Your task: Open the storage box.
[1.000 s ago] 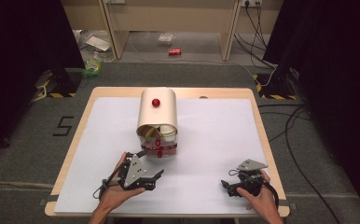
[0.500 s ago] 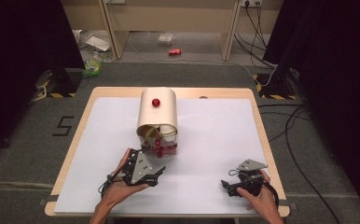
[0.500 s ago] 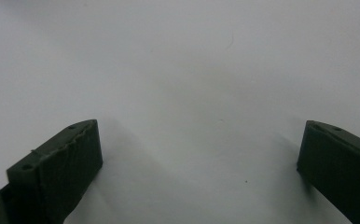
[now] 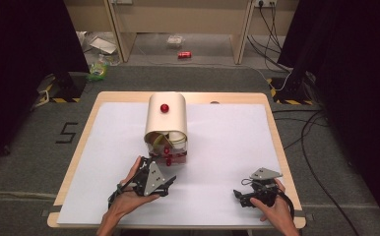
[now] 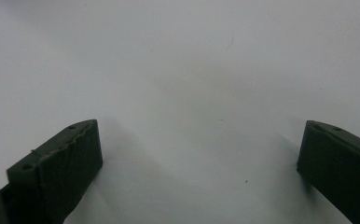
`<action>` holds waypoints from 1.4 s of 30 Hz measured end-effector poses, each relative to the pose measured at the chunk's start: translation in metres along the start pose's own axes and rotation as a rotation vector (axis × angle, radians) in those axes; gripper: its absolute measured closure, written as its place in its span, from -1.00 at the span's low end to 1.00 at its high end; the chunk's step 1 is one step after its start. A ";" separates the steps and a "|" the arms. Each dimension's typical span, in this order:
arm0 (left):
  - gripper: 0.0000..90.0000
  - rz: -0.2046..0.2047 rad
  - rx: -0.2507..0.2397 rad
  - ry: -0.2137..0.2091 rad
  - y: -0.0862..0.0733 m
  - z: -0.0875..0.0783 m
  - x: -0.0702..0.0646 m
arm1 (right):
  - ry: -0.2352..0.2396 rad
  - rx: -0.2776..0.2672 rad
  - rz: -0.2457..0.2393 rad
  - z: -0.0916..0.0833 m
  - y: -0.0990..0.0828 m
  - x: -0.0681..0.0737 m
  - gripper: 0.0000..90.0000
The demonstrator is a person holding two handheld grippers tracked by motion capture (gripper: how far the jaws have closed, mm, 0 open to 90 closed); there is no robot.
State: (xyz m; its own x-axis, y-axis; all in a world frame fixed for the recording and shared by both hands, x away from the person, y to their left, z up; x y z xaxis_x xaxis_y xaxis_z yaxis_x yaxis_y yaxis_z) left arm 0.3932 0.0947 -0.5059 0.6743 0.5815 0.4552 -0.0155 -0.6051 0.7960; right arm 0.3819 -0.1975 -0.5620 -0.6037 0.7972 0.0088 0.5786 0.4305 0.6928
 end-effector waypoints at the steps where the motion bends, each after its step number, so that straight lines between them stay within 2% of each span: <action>1: -0.64 0.033 0.007 0.006 -0.001 0.002 -0.002 | 0.000 0.001 0.003 0.000 0.000 0.000 -0.99; 5: -0.66 0.078 0.022 0.020 -0.001 0.004 -0.003 | 0.000 0.000 0.001 0.000 0.000 0.000 -0.99; 13: -0.68 0.091 0.032 0.012 -0.004 0.012 -0.003 | -0.001 0.001 -0.001 0.000 0.000 0.000 -0.99; 17: -0.69 0.074 0.030 0.006 -0.003 0.012 -0.003 | -0.001 0.000 -0.002 0.000 0.000 0.000 -0.99; 22: -0.68 0.015 0.013 -0.015 -0.001 0.009 -0.003 | -0.001 0.000 -0.002 0.000 0.000 0.000 -0.99; 25: -0.67 -0.041 -0.009 -0.047 0.001 0.005 -0.004 | -0.001 0.001 -0.001 0.000 0.000 0.000 -0.99; 30: -0.66 -0.051 -0.008 -0.054 0.001 0.002 -0.006 | 0.000 0.002 0.000 0.000 0.000 0.000 -0.99; 32: -0.60 -0.047 -0.004 -0.047 0.001 0.000 -0.007 | -0.001 0.000 -0.002 0.000 0.000 0.000 -0.99; 37: -0.37 -0.069 -0.007 -0.025 0.002 -0.004 -0.002 | 0.000 0.001 -0.001 0.000 0.000 0.000 -0.99; 42: -0.27 -0.078 -0.008 -0.021 0.002 -0.006 -0.001 | 0.000 0.000 -0.002 0.000 0.000 0.000 -0.99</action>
State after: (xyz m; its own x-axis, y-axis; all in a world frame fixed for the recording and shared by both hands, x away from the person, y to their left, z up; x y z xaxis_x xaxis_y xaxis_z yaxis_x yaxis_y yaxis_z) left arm 0.3880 0.0964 -0.5027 0.6890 0.6152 0.3833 0.0316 -0.5538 0.8321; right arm 0.3818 -0.1977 -0.5621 -0.6043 0.7967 0.0074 0.5778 0.4318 0.6927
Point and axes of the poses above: each handheld gripper's, and its own axes: z roughly forward along the jaws, y roughly out of its top, x roughly to its left, the point moved 9 cm from there along z, roughly forward along the jaws, and after that the axes turned 1 degree about z, right-handed, at the moved point
